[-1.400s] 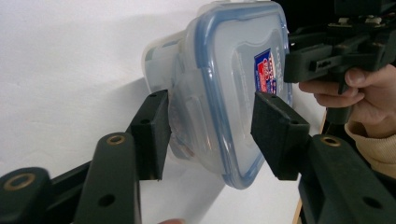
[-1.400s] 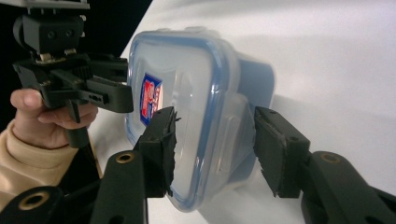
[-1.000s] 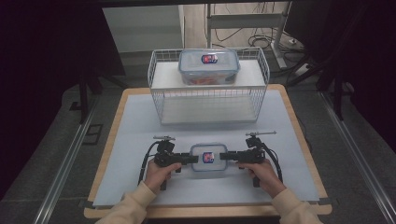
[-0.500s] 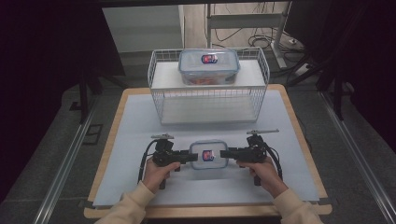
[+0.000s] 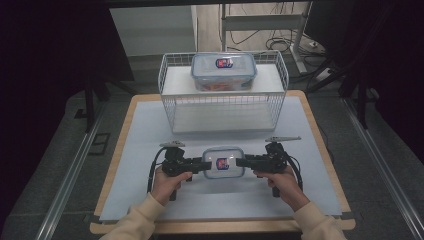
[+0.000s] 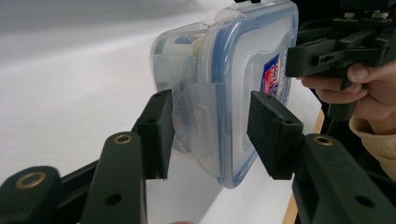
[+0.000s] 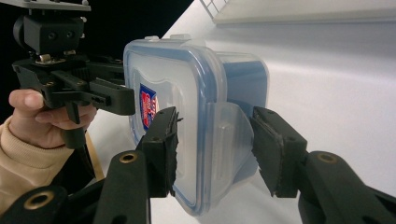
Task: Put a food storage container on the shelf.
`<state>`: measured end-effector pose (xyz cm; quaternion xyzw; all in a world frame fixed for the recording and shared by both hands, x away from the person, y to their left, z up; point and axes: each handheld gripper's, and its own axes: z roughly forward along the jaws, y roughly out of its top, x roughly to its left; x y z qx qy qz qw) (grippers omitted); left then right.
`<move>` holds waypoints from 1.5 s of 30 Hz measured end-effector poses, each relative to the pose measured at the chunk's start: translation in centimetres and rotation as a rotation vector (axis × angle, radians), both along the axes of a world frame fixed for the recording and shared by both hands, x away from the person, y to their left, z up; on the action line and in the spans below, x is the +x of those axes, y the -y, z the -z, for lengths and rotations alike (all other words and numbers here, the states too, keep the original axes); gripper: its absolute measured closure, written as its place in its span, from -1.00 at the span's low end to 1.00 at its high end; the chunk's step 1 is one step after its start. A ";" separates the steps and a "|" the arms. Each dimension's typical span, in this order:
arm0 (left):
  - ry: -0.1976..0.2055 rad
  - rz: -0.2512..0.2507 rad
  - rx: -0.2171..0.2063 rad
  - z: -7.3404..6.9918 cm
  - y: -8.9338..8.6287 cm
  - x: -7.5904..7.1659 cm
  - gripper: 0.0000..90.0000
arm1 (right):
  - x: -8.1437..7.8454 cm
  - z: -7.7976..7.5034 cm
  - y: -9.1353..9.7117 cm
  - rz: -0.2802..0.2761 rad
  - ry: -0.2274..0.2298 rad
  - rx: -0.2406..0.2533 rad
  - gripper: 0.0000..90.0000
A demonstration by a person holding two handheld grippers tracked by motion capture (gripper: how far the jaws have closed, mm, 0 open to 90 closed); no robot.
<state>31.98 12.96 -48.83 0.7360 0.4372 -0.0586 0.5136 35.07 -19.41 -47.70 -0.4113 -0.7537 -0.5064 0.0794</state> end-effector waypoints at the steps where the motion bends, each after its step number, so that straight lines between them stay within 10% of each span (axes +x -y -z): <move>1: 0.005 0.000 0.004 -0.1 0.0 0.0 0.16 | 0.0 -0.2 0.0 0.000 0.008 0.002 0.15; 45: 0.144 0.001 -0.003 -10.5 -0.5 2.8 0.17 | 2.2 -9.9 -0.3 0.011 0.150 0.038 0.15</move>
